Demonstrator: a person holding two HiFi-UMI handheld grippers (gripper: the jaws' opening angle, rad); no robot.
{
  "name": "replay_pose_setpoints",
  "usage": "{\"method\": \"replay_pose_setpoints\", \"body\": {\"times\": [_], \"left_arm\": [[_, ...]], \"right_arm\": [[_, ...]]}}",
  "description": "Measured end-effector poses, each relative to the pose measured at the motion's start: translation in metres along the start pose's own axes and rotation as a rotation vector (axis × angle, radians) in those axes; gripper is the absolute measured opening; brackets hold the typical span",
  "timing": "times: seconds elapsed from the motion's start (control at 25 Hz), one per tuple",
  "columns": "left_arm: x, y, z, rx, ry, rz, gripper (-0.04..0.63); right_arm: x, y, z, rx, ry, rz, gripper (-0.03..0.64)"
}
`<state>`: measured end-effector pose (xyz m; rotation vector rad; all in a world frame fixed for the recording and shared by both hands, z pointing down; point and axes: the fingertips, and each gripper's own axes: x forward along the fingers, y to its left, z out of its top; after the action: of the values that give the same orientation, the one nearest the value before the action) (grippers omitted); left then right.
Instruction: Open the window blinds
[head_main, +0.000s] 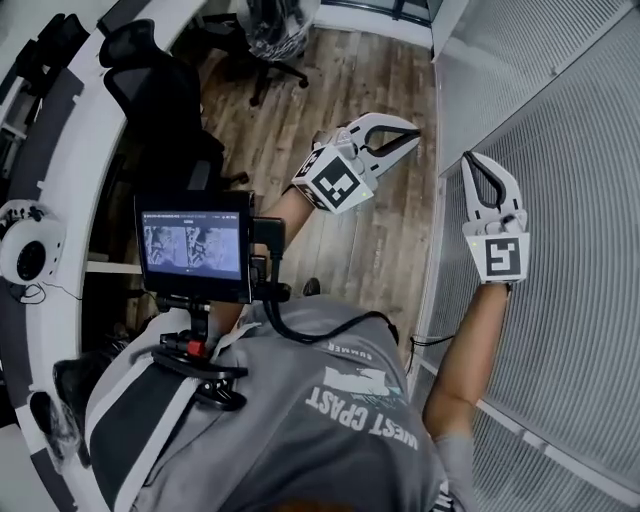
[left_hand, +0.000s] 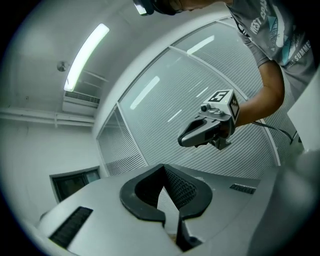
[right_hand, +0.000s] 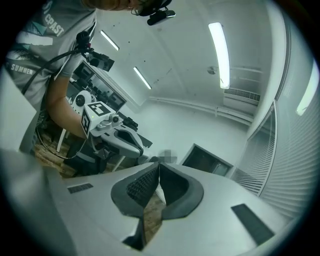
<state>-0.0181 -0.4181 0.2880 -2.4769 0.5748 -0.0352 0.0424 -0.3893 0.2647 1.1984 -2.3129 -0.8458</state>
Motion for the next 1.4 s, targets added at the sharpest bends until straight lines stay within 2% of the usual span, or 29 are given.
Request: {"method": "replay_pose_setpoints", "body": {"times": [0.2, 0.32, 0.72, 0.92, 1.04, 1.4], "left_arm": [[-0.019, 0.026, -0.024, 0.012, -0.01, 0.021, 0.005], [-0.02, 0.047, -0.043, -0.011, -0.011, 0.035, 0.005], [0.008, 0.101, -0.107, -0.021, 0.038, 0.059, 0.005], [0.05, 0.129, -0.133, 0.017, 0.061, 0.048, 0.005], [0.084, 0.153, -0.149, 0.003, 0.054, 0.056, 0.005], [0.227, 0.201, -0.173, -0.003, 0.018, 0.017, 0.005]], "right_arm": [[0.032, 0.007, 0.002, 0.009, 0.0, -0.015, 0.002], [0.06, 0.004, -0.005, 0.008, 0.0, -0.001, 0.002], [0.147, -0.038, -0.038, -0.008, -0.029, 0.039, 0.002], [0.182, -0.077, -0.072, 0.018, -0.054, 0.03, 0.002], [0.204, -0.101, -0.1, 0.015, -0.051, 0.044, 0.002], [0.238, -0.21, -0.176, 0.022, -0.012, 0.037, 0.002]]}}
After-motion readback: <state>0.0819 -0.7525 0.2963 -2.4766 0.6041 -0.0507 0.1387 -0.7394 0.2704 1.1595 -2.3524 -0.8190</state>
